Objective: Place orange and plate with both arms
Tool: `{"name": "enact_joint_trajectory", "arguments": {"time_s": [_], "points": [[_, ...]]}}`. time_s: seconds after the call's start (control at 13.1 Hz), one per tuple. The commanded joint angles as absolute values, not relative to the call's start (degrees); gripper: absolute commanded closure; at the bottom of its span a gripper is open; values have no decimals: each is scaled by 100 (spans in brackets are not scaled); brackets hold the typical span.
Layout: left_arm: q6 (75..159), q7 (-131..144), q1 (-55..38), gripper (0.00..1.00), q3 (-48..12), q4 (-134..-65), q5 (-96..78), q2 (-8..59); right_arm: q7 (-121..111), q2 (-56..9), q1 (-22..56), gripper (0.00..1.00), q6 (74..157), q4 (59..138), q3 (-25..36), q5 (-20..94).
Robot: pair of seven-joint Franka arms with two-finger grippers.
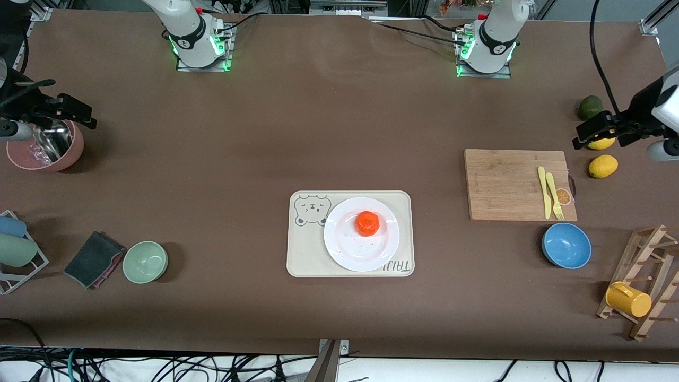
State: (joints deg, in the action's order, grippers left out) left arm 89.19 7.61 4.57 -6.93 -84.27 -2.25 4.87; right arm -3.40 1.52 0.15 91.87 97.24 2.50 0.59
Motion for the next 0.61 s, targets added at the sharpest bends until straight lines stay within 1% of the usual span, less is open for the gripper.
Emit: {"name": "enact_joint_trajectory", "arguments": {"time_s": [0.0,0.53], "points": [[9175,677,369,0,-668,-8683,-114,308,-325,70,-35,0,9105,9562,193,105],[9194,721,238,0,-642,-8824,-114,290,-325,70,-35,0,9105,9562,193,88]]}}
